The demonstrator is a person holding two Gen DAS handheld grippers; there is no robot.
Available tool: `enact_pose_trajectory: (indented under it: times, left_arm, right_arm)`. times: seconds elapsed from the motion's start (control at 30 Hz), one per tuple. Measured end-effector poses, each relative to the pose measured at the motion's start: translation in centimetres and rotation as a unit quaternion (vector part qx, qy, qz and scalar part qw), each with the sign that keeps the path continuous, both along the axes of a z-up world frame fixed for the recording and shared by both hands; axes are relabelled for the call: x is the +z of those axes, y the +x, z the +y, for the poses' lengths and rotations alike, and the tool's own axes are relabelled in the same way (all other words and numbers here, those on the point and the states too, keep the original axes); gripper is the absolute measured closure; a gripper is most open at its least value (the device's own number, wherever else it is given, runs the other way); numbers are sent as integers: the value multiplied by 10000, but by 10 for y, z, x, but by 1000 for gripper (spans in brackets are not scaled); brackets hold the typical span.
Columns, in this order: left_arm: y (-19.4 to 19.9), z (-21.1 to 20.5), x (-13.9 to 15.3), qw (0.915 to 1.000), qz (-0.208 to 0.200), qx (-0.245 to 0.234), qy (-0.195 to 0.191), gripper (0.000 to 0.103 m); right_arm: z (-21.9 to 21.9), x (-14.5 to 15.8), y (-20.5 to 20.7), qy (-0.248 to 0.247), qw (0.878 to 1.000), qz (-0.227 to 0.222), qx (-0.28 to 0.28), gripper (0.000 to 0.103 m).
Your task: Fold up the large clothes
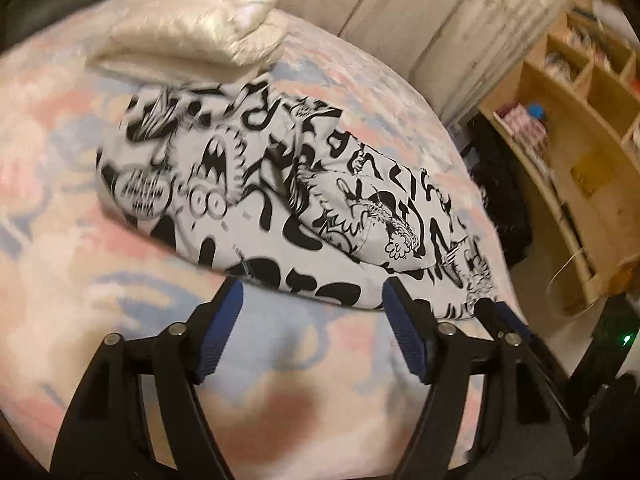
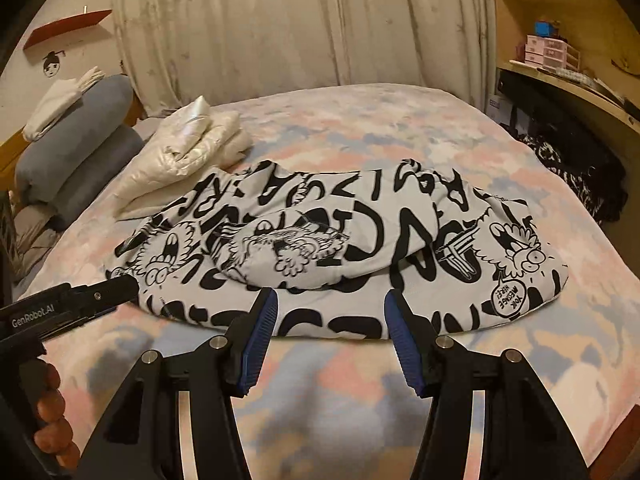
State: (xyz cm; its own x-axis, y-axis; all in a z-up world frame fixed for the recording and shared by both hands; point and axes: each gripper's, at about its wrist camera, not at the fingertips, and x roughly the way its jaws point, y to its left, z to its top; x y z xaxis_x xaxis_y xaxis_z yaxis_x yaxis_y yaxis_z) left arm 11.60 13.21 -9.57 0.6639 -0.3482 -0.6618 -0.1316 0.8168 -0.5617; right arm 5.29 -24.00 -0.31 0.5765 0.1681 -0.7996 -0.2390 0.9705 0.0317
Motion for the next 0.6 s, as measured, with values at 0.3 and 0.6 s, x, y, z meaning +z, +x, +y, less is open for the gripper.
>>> enact_pose_trajectory:
  times: [0.3, 0.6]
  left_arm:
    - [21, 33, -70, 9931, 548, 552, -873, 31]
    - [68, 42, -94, 9932, 413, 781, -759, 31]
  right_arm:
    - [14, -29, 14, -51, 9994, 232, 245, 47]
    - [35, -67, 53, -16, 9980, 477, 404, 47]
